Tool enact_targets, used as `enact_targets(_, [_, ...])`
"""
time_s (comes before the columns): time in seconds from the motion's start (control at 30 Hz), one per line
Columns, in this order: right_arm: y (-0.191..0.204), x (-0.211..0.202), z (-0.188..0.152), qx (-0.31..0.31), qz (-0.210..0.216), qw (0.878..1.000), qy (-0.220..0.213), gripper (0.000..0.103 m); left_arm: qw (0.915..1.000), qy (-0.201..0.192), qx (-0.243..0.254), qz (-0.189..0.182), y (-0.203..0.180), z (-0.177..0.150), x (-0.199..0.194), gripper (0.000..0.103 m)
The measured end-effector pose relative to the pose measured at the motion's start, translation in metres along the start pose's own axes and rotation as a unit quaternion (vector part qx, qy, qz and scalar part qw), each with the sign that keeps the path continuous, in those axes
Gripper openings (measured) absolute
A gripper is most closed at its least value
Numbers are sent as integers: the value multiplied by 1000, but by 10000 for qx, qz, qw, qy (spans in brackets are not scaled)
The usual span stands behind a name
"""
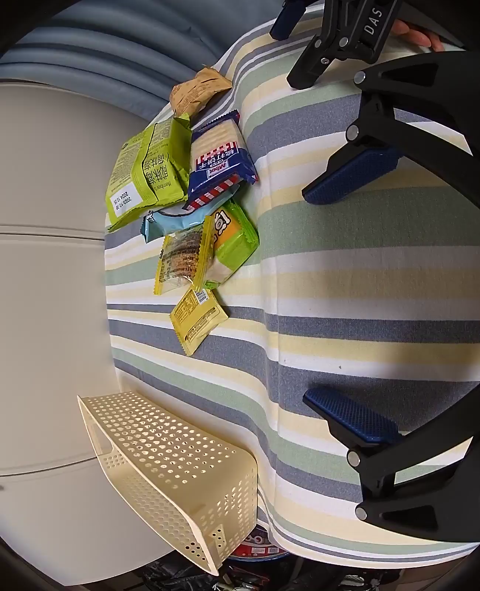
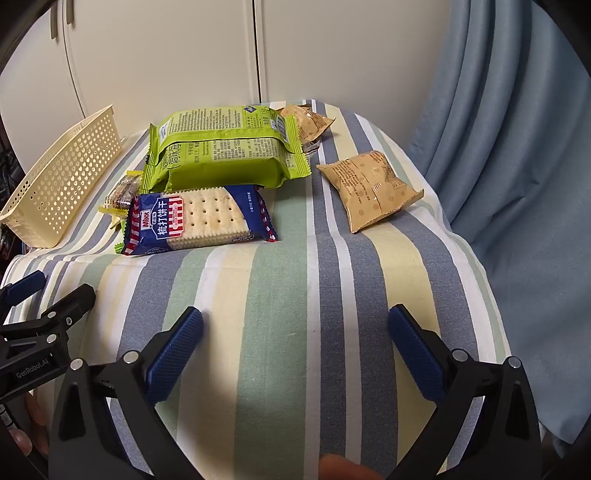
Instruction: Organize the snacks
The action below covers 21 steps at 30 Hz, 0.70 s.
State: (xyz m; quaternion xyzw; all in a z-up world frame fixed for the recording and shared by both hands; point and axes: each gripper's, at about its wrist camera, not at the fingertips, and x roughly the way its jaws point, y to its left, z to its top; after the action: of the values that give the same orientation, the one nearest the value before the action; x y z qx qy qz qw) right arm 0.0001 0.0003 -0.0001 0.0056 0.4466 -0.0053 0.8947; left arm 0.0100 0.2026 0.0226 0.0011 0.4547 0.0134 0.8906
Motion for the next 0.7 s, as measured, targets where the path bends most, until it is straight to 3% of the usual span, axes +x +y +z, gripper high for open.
enact_targets(0.7, [0, 0, 0, 10, 15, 10000, -8, 98, 10000, -17, 5, 8, -1, 0, -1, 101])
